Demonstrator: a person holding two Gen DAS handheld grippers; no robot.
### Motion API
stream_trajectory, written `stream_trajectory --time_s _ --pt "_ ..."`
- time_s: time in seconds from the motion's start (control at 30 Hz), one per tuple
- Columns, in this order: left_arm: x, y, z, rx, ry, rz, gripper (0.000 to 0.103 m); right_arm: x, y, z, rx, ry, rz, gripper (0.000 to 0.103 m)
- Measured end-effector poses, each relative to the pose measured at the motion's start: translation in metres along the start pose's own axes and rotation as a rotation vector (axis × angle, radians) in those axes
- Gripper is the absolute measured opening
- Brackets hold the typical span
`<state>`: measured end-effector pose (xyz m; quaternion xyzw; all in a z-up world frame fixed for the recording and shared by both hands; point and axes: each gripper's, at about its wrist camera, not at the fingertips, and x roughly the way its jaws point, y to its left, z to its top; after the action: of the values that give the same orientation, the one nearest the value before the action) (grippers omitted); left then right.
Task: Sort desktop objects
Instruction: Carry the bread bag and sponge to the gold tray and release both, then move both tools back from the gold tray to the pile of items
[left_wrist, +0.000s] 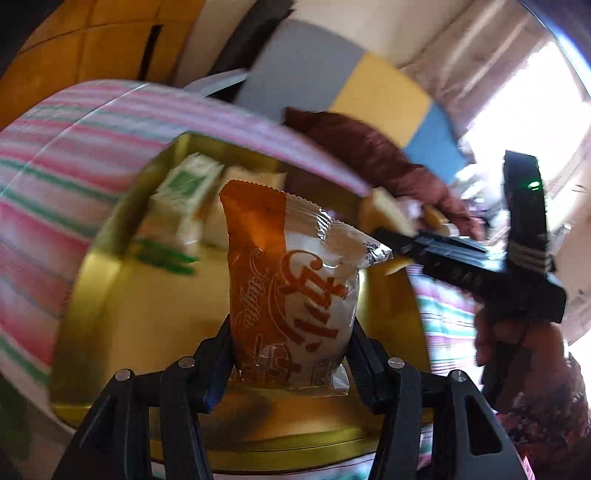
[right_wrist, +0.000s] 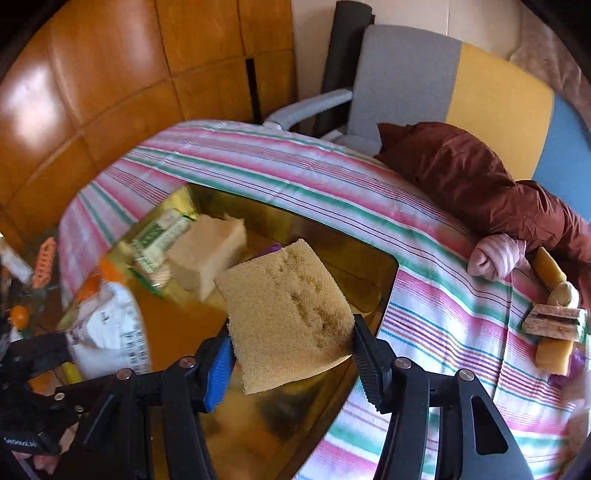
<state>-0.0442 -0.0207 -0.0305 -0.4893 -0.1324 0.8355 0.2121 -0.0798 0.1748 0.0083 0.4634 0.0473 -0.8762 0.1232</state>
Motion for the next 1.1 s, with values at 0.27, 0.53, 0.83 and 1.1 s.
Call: stream_trajectory --time_s 0.27,0.53,0.83,1.1 --pt "-0.019 0.032 0.012 -0.078 -0.056 0.184 0.064 -0.005 -0.012 0.007 0.14 -0.091 -0.021 0.094" --pt "-0.034 0.028 0.008 -0.107 -0.117 0.208 0.064 -0.041 -0.018 -0.015 0.166 -0.167 0.015 0.094" --pt "-0.028 -0.012 0.006 -0.082 -0.125 0.122 0.064 -0.059 -0.025 -0.035 0.191 -0.181 0.052 0.094" --pt "-0.011 -0.072 -0.009 0.061 -0.084 0.035 0.064 -0.081 -0.063 -0.065 0.278 -0.213 -0.032 0.094"
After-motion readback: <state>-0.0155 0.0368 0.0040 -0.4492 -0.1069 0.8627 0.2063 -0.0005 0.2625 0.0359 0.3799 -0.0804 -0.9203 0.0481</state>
